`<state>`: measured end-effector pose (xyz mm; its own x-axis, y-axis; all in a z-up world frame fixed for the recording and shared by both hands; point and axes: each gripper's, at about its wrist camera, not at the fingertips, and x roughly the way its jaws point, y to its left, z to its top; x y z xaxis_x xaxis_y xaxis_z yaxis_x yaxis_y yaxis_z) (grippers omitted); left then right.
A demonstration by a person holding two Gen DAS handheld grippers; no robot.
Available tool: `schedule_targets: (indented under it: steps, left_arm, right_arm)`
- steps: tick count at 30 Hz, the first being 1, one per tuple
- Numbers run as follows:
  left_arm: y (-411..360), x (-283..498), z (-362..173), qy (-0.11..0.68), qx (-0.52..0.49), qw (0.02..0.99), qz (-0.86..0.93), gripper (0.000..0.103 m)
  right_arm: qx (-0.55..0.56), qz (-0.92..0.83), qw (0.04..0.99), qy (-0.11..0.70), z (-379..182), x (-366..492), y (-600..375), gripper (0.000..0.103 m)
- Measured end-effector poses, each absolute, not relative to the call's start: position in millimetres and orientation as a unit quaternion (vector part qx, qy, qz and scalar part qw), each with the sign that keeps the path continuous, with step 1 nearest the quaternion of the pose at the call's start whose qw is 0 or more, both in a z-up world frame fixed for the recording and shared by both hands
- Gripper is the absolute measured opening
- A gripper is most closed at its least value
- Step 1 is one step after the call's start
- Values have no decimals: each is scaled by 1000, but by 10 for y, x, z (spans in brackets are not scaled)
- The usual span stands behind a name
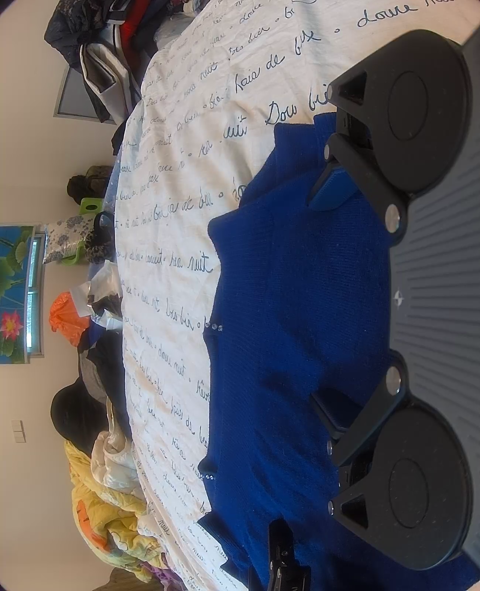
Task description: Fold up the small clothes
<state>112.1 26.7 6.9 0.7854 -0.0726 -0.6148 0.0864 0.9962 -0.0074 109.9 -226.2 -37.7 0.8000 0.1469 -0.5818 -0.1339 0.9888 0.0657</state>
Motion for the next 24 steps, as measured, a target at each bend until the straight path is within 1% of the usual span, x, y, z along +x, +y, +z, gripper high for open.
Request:
schedule_targets:
  steps: [19, 21, 24]
  left_arm:
    - [283, 1108, 76, 330, 20, 943, -32, 103]
    - [319, 980, 103, 323, 25, 946, -10, 103]
    - [493, 511, 182, 286, 10, 958, 19, 103]
  right_arm:
    - [12, 75, 949, 306, -375, 1092, -2268, 103]
    - [11, 74, 949, 306, -376, 1089, -2273, 103]
    - [13, 75, 949, 305, -373, 1082, -2279, 103]
